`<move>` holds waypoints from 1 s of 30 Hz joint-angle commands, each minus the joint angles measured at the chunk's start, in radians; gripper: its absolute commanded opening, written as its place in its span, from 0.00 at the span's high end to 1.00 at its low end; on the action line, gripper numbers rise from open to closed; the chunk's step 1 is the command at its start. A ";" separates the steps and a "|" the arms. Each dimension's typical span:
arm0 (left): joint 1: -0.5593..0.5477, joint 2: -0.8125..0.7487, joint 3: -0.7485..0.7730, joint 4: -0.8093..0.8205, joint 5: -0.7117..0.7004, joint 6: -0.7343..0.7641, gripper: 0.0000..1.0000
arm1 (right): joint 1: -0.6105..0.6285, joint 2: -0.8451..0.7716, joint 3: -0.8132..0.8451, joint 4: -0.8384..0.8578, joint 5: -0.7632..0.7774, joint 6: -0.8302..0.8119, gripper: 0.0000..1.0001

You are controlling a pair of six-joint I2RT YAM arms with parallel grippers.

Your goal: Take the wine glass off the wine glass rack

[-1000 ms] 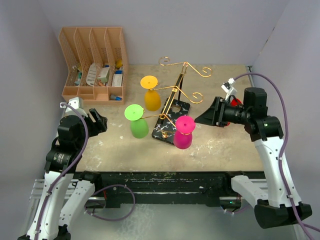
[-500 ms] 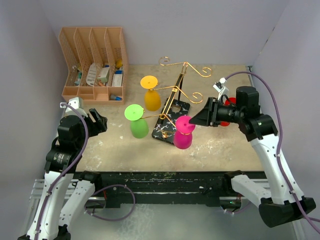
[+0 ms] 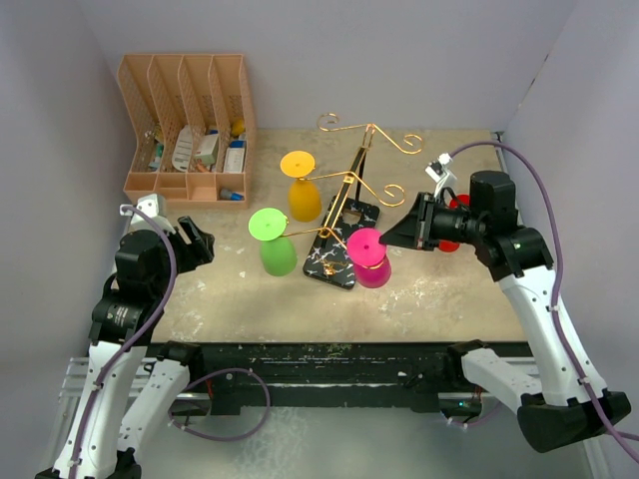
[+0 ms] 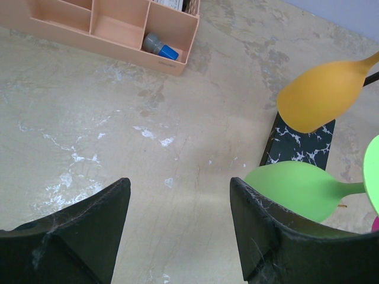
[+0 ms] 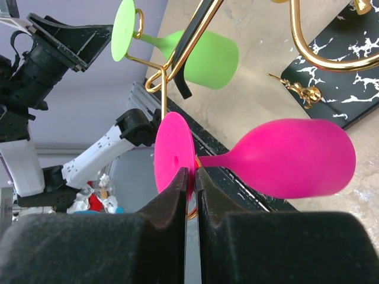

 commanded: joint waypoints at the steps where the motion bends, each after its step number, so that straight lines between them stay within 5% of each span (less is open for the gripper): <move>1: -0.004 0.003 0.000 0.010 -0.017 0.003 0.29 | 0.014 -0.010 0.024 0.055 -0.024 0.019 0.88; 15: -0.004 0.004 0.000 0.008 -0.020 0.002 0.29 | 0.044 -0.007 0.029 0.080 -0.029 0.039 0.80; 23: -0.004 0.006 0.000 0.008 -0.020 0.002 0.29 | 0.054 -0.007 0.039 0.064 0.030 0.059 1.00; 30: -0.004 0.006 0.002 0.008 -0.019 0.001 0.29 | 0.054 -0.064 0.026 0.063 0.098 0.140 1.00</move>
